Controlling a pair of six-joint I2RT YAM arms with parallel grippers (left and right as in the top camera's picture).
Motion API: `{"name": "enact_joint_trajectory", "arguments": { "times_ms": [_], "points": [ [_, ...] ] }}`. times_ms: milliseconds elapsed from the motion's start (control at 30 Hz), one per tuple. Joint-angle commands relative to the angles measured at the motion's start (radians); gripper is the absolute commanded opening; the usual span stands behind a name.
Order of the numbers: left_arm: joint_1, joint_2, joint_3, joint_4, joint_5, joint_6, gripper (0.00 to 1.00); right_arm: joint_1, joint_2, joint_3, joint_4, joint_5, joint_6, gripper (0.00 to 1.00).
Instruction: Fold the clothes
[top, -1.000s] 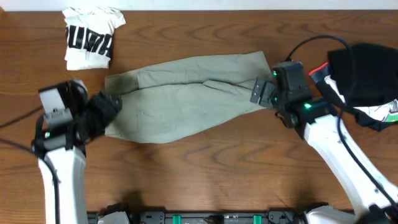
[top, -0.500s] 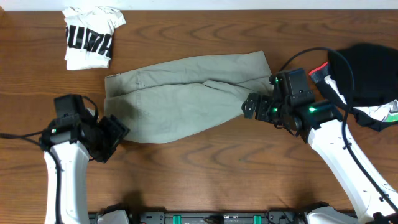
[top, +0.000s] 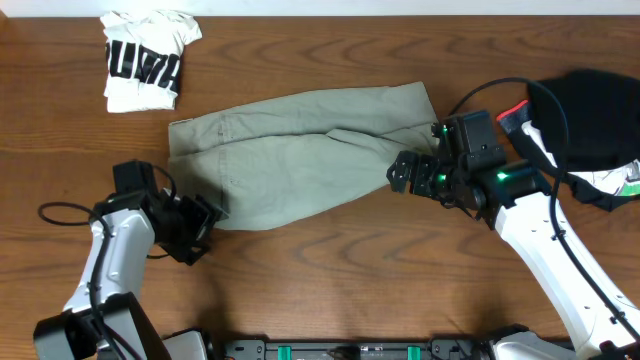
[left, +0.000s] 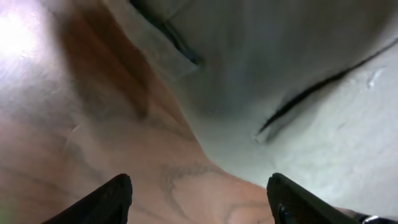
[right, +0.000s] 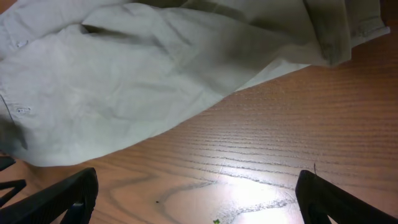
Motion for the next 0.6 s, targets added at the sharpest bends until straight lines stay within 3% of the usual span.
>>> {"name": "enact_joint_trajectory", "arguments": {
  "times_ms": [0,233,433,500,567],
  "points": [
    [-0.001,0.006,-0.031,0.065,0.014,-0.026,0.72,-0.009,0.000,0.012,0.008,-0.004,0.005,0.99],
    [-0.001,0.029,-0.123,0.288,0.011,-0.141,0.72,-0.009,0.000,0.012,0.004,-0.005,0.005,0.99],
    [-0.001,0.040,-0.134,0.333,0.011,-0.140,0.72,-0.009,0.000,0.012,0.005,-0.004,0.005,0.99],
    [-0.001,0.040,-0.134,0.344,0.011,-0.140,0.67,-0.009,0.000,0.012,0.004,-0.004,0.005,0.99],
    [-0.001,0.039,-0.134,0.346,0.012,-0.140,0.56,-0.009,0.000,0.012,0.004,-0.004,0.005,0.99]
  ]
}}
